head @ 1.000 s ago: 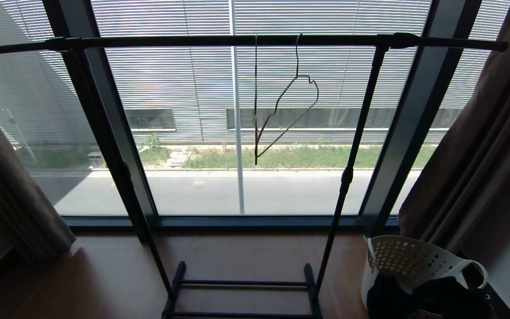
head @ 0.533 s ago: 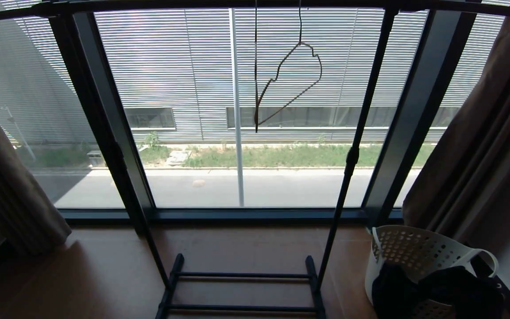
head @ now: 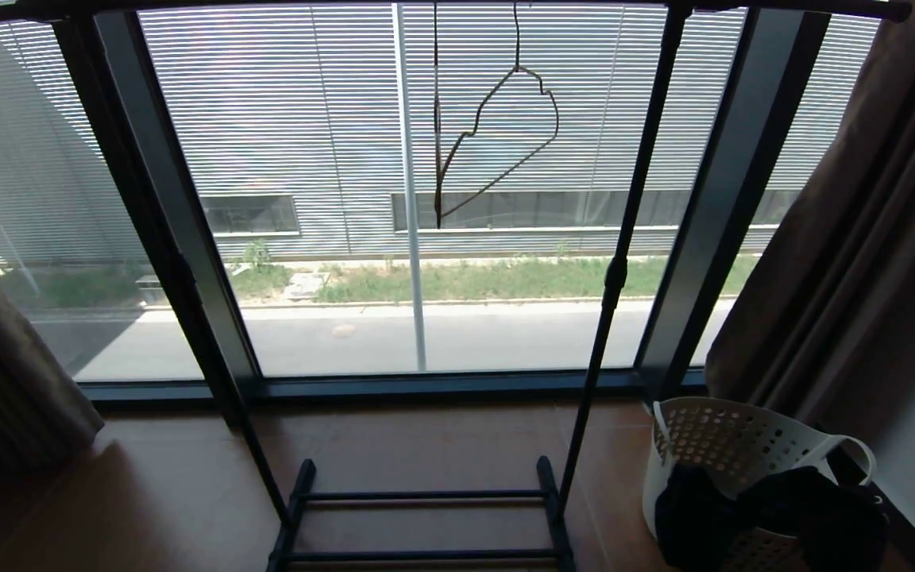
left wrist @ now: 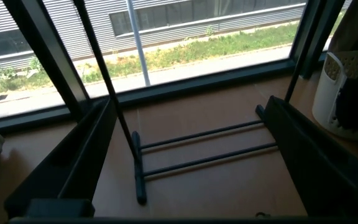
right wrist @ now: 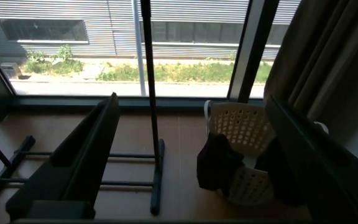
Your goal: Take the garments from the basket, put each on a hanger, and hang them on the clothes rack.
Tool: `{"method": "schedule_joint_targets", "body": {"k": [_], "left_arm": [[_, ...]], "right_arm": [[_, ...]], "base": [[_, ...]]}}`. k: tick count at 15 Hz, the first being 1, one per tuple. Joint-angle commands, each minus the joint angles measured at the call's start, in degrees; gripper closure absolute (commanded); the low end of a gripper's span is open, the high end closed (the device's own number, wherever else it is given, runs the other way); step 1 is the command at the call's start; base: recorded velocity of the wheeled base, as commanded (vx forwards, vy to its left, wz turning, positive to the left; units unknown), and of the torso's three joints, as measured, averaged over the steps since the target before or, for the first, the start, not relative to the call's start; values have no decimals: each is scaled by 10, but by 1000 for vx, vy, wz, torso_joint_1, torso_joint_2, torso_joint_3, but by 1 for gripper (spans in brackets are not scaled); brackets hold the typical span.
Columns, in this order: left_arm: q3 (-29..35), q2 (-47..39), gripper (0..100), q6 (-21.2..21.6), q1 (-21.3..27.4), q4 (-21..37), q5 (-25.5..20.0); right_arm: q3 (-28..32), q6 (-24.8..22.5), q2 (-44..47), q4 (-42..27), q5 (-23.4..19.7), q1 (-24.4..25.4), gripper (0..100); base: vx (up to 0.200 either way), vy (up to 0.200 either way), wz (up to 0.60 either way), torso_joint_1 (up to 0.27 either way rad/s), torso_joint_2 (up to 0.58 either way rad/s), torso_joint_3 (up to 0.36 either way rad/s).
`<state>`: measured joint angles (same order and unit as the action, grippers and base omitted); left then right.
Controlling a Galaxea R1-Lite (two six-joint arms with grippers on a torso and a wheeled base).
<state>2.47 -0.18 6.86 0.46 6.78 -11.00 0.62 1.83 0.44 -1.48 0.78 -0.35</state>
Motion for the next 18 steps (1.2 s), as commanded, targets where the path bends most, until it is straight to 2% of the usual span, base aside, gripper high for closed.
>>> {"method": "schedule_joint_targets", "body": {"k": [1, 4, 13, 14, 18], "left_arm": [[0, -1, 0, 0, 0, 0, 0], [0, -1, 0, 0, 0, 0, 0], [0, -1, 0, 0, 0, 0, 0], [0, -1, 0, 0, 0, 0, 0], [0, -1, 0, 0, 0, 0, 0]], "right_arm": [[0, 0, 0, -1, 0, 0, 0], [0, 1, 0, 0, 0, 0, 0], [0, 1, 0, 0, 0, 0, 0], [0, 1, 0, 0, 0, 0, 0], [0, 1, 0, 0, 0, 0, 0]], "base": [[0, 0, -600, 2, 2, 2], [0, 0, 0, 0, 0, 0], [0, -200, 0, 3, 1, 2], [0, 0, 0, 0, 0, 0], [0, 0, -600, 2, 1, 5]]}}
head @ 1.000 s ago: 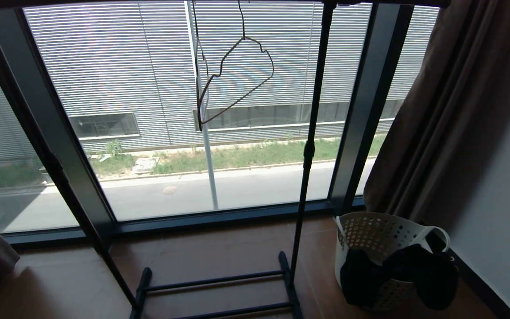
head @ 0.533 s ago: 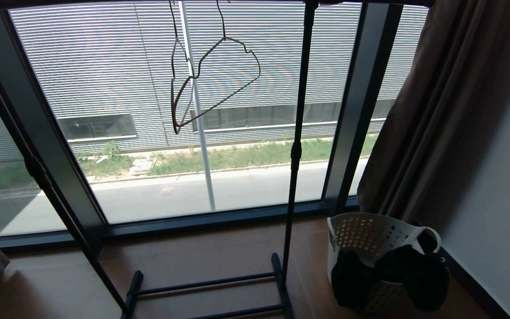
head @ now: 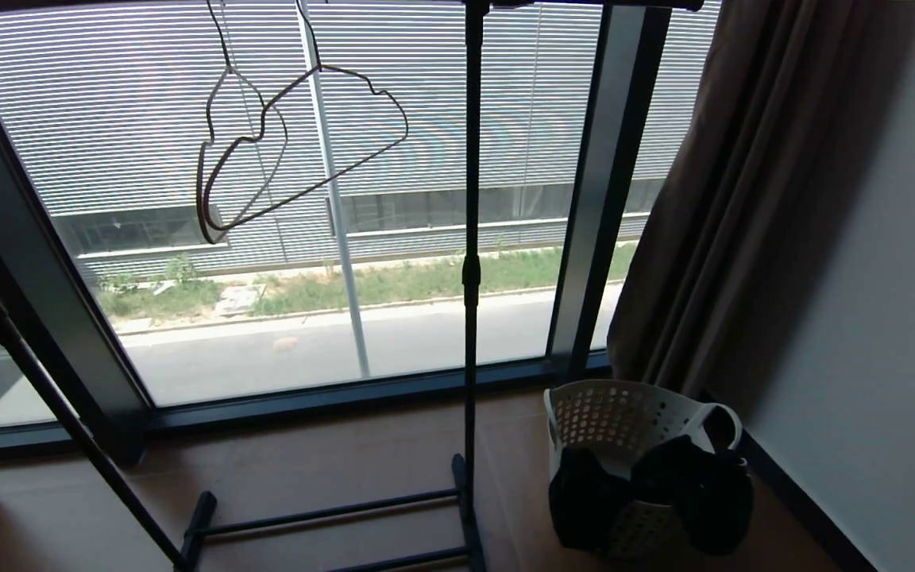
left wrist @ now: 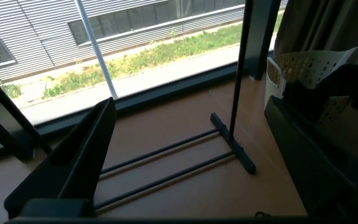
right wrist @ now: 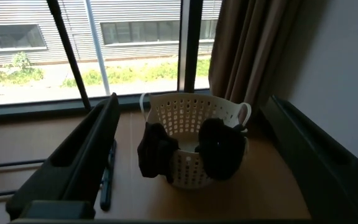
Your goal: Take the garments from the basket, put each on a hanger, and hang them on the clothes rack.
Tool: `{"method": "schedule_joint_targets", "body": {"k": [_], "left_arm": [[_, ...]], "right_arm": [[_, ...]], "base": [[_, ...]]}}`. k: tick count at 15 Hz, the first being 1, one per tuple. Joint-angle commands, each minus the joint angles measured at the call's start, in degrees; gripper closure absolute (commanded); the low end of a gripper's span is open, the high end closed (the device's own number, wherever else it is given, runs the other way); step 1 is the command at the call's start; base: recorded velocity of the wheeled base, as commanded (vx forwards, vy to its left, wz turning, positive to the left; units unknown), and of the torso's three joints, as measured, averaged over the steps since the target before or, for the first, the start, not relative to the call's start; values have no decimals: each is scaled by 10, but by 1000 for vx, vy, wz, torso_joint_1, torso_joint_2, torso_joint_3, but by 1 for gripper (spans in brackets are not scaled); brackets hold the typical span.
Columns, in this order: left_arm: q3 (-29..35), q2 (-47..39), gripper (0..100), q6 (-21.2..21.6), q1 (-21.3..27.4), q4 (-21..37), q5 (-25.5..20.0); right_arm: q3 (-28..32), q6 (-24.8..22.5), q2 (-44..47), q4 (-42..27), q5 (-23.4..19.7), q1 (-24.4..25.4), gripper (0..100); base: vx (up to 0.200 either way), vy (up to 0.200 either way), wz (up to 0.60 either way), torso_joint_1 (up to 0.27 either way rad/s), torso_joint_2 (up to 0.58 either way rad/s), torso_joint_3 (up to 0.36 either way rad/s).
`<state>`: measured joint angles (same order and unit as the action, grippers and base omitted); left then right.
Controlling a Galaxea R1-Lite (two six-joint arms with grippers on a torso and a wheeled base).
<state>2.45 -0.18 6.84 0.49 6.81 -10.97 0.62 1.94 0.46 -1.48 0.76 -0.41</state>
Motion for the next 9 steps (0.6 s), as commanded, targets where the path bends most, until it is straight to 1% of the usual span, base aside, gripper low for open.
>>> {"method": "schedule_joint_targets", "body": {"k": [1, 6, 9], "left_arm": [[0, -1, 0, 0, 0, 0, 1], [0, -1, 0, 0, 0, 0, 1], [0, -1, 0, 0, 0, 0, 1]], "right_arm": [[0, 0, 0, -1, 0, 1, 0], [0, 0, 0, 0, 0, 1, 0], [0, 0, 0, 0, 0, 1, 0]], "base": [[0, 0, -600, 7, 2, 2], [0, 0, 0, 0, 0, 0], [200, 0, 0, 2, 5, 5]]}}
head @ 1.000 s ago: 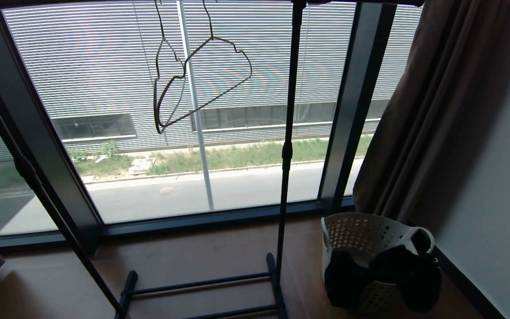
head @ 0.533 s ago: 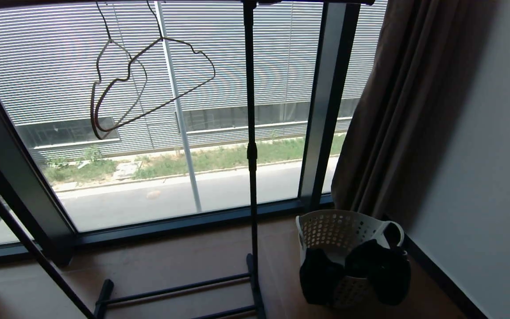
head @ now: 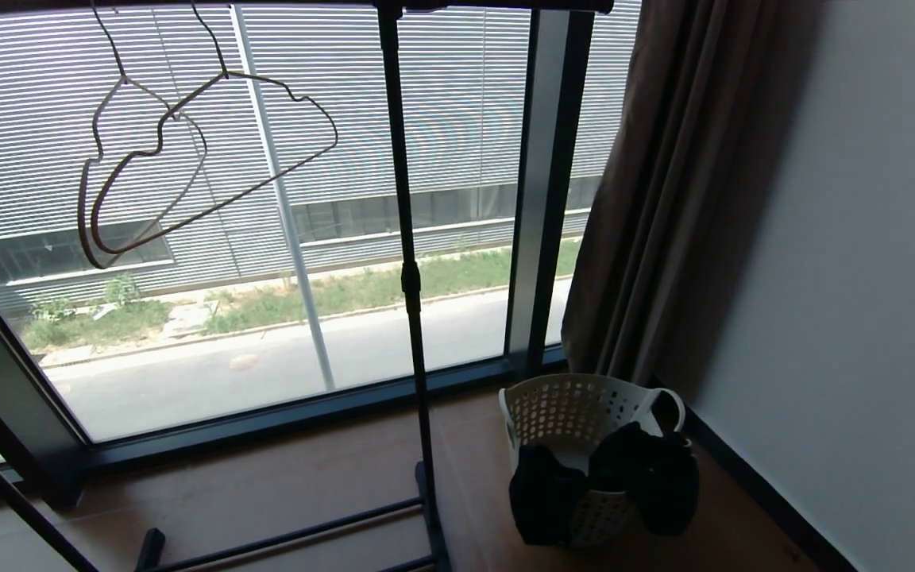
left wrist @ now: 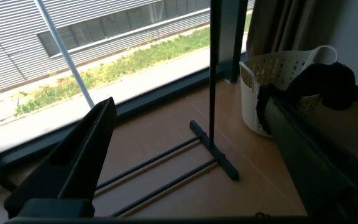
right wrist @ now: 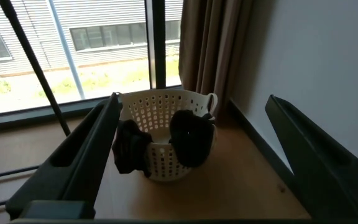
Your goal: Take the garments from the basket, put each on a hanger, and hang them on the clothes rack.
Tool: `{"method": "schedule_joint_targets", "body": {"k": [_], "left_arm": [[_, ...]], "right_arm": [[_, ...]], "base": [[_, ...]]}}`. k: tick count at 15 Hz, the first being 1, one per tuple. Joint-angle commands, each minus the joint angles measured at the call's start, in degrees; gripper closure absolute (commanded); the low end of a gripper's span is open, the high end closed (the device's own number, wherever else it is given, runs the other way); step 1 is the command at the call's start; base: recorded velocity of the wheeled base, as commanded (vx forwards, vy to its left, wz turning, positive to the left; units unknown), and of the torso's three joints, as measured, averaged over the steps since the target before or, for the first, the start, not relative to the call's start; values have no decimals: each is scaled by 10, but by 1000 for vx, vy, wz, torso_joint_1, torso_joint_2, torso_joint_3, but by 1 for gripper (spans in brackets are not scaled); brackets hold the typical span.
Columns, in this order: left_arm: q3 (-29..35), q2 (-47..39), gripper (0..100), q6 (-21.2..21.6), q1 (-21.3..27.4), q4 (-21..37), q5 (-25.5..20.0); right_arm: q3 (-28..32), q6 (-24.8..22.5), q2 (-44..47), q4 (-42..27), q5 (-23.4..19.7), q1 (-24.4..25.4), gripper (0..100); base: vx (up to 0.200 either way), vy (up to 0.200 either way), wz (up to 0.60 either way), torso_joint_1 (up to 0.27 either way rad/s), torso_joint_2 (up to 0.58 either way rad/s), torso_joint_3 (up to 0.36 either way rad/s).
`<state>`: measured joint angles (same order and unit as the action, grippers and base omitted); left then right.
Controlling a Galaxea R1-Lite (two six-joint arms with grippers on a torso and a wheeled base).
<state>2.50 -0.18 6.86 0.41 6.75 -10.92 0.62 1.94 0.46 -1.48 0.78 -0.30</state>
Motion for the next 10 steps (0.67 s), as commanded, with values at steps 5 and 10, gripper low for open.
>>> {"method": "schedule_joint_targets", "body": {"k": [5, 10], "left_arm": [[0, -1, 0, -1, 0, 0, 0], [0, -1, 0, -1, 0, 0, 0]], "right_arm": [[0, 0, 0, 0, 0, 0, 0], [0, 0, 0, 0, 0, 0, 0]], "base": [[160, -40, 0, 6, 3, -1], [0, -40, -360, 1, 2, 3]]}}
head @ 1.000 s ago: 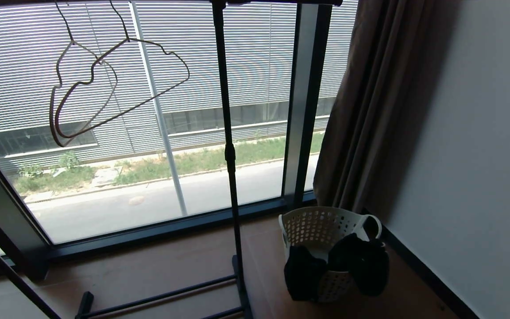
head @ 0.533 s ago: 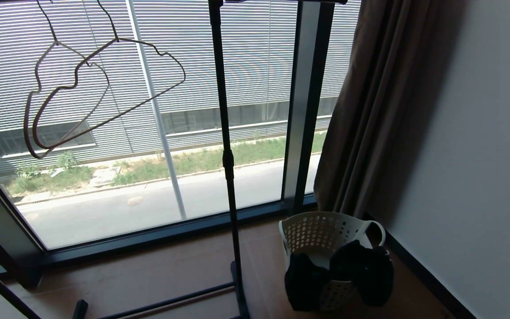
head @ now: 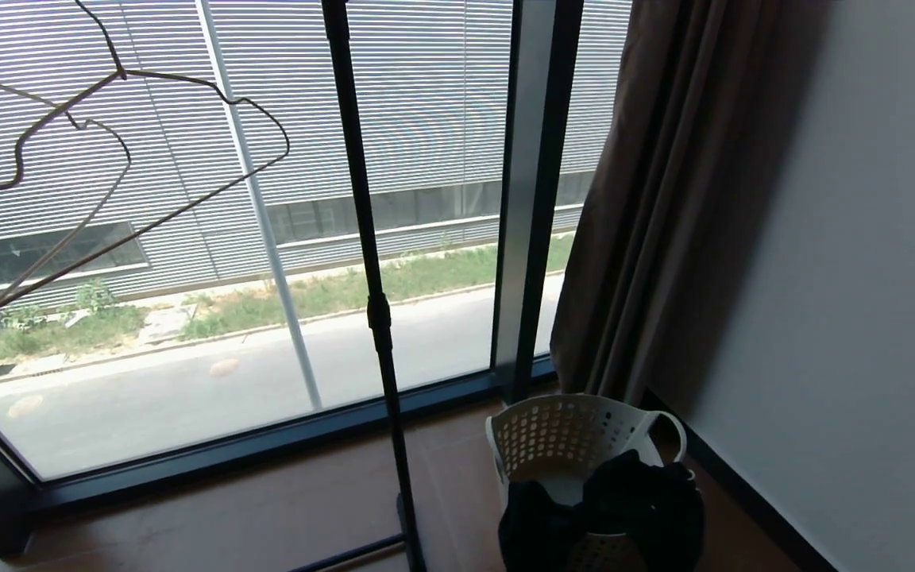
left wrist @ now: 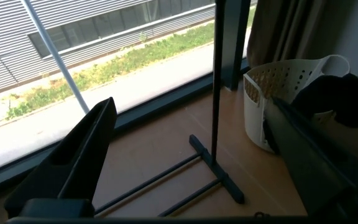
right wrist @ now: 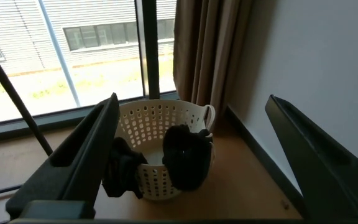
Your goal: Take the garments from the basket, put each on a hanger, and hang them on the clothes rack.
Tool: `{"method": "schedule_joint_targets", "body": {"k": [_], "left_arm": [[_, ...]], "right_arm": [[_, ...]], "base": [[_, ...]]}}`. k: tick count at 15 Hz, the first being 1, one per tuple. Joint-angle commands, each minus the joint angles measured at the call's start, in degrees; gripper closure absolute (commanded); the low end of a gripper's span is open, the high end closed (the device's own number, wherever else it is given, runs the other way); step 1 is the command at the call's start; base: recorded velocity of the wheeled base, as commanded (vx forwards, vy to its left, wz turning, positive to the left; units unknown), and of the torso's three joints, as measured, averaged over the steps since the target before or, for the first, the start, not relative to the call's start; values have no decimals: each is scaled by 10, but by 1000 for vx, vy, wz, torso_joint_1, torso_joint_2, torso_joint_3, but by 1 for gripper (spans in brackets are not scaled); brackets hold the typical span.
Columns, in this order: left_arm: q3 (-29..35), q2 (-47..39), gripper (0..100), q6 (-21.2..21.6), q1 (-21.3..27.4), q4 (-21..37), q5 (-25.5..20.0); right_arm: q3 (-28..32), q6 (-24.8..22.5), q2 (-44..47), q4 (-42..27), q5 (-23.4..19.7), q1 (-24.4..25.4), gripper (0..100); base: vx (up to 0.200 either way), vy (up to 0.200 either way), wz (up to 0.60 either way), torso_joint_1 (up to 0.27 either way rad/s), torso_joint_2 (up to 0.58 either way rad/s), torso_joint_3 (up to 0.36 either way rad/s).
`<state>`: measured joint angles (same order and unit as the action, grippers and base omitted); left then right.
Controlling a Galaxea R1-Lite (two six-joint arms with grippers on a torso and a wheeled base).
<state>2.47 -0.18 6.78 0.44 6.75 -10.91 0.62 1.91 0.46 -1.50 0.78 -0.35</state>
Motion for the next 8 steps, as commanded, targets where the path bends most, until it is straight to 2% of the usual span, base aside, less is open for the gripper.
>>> {"method": "schedule_joint_targets", "body": {"k": [1, 8], "left_arm": [[0, -1, 0, 0, 0, 0, 0], [0, 0, 0, 1, 0, 0, 0]], "right_arm": [[0, 0, 0, 0, 0, 0, 0], [0, 0, 0, 0, 1, 0, 0]], "base": [[0, 0, 0, 0, 0, 0], [0, 0, 0, 0, 0, 0]]}}
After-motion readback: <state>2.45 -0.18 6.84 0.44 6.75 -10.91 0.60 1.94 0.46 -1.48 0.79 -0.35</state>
